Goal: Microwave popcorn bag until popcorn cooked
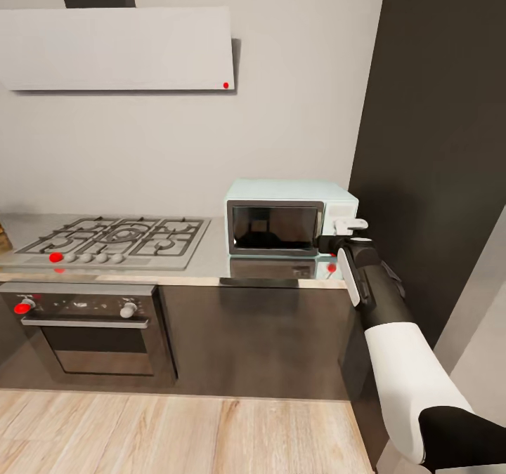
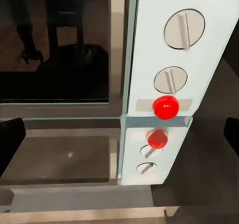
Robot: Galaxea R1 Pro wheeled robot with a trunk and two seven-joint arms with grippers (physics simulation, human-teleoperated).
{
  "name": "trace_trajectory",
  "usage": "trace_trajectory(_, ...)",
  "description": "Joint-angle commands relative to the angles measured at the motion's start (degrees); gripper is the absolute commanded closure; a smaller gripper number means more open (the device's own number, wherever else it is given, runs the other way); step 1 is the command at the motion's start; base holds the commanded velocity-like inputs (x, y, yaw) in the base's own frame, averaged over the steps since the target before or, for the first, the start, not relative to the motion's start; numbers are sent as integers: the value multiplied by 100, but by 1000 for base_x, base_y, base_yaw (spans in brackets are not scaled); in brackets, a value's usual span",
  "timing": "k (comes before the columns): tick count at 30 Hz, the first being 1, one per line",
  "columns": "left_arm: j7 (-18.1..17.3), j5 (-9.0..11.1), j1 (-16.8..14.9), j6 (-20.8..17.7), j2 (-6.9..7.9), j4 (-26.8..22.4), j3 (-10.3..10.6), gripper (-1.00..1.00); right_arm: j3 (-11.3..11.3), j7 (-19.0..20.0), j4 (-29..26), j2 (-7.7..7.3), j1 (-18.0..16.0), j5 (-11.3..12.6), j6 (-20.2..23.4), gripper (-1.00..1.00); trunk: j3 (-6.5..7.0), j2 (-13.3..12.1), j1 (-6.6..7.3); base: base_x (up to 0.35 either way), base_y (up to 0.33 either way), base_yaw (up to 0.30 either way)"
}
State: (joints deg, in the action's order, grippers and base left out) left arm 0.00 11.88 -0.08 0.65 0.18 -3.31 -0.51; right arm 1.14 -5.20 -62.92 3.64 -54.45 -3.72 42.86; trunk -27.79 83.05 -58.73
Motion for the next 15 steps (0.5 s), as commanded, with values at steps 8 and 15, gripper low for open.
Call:
trace_trajectory(8, 0, 33, -1, 6, 0, -3, -2, -100, 9, 17, 23, 4, -4, -38, 29, -100, -6, 3, 0, 1, 0, 0)
trace_trajectory(15, 0, 33, -1, 6, 0, -3, 7, -100, 9, 19, 40, 5, -4, -33, 29, -100, -6, 3, 0, 140, 0, 0)
